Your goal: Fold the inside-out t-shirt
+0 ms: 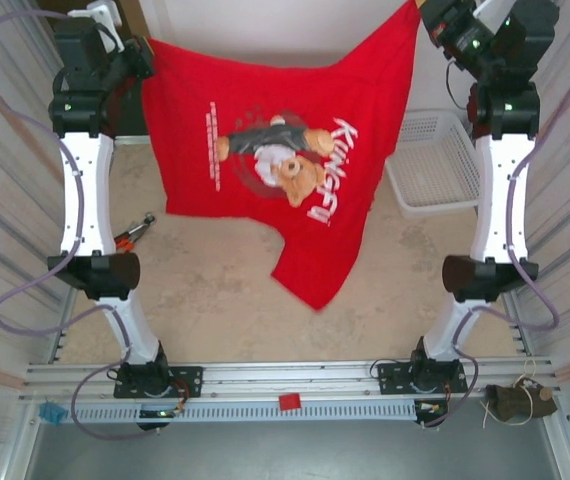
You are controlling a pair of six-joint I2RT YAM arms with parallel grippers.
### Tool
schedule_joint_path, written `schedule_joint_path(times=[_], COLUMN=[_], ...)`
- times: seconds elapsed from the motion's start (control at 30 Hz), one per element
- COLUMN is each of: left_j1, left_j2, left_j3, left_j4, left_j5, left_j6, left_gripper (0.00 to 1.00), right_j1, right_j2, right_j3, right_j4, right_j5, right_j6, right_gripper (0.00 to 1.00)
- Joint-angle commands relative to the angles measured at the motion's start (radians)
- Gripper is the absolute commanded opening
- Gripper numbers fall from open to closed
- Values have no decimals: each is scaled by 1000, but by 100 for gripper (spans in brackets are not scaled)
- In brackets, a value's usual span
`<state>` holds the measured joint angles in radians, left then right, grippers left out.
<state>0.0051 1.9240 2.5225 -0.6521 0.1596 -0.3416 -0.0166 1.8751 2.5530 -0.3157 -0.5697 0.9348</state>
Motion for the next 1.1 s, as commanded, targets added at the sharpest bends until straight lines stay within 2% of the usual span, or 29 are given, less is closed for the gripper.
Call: schedule_joint_path(times=[0.0,0.1,0.23,0.33,0.47,0.6,0.73,0.87,0.97,1.07], left_j1=[9,11,9,6,-14,-33,-75,-145,-202,-224], left_j2=[-17,-30,-100,-193,-325,-498,-632,-704,-718,-708], left_j3=[95,77,-79,-323,-720,-1141,-1415,-1575,-1642,-1697], left_j4=[73,95,108,131,149,244,251,194,119,72], left_j5=[19,48,110,163,178,180,152,90,11,-11], left_j6=[-54,-55,-17,20,84,62,38,-2,-25,-63], left_gripper=[0,0,0,1,2,2,2,3,3,3], right_j1=[-10,-23,-28,-28,-4,63,111,164,168,168], right_j2=[12,-54,-243,-407,-637,-879,-1092,-1291,-1400,-1475], right_j3=[145,24,-341,-645,-1102,-1419,-1641,-1840,-1922,-1970], right_j4=[3,25,118,187,244,131,-42,-170,-284,-375], right_j5=[0,-7,0,8,-5,59,106,193,218,211], right_j6=[21,7,-30,-43,-42,-112,-120,-72,-60,-47], right_gripper=[0,0,0,0,0,0,0,0,0,0])
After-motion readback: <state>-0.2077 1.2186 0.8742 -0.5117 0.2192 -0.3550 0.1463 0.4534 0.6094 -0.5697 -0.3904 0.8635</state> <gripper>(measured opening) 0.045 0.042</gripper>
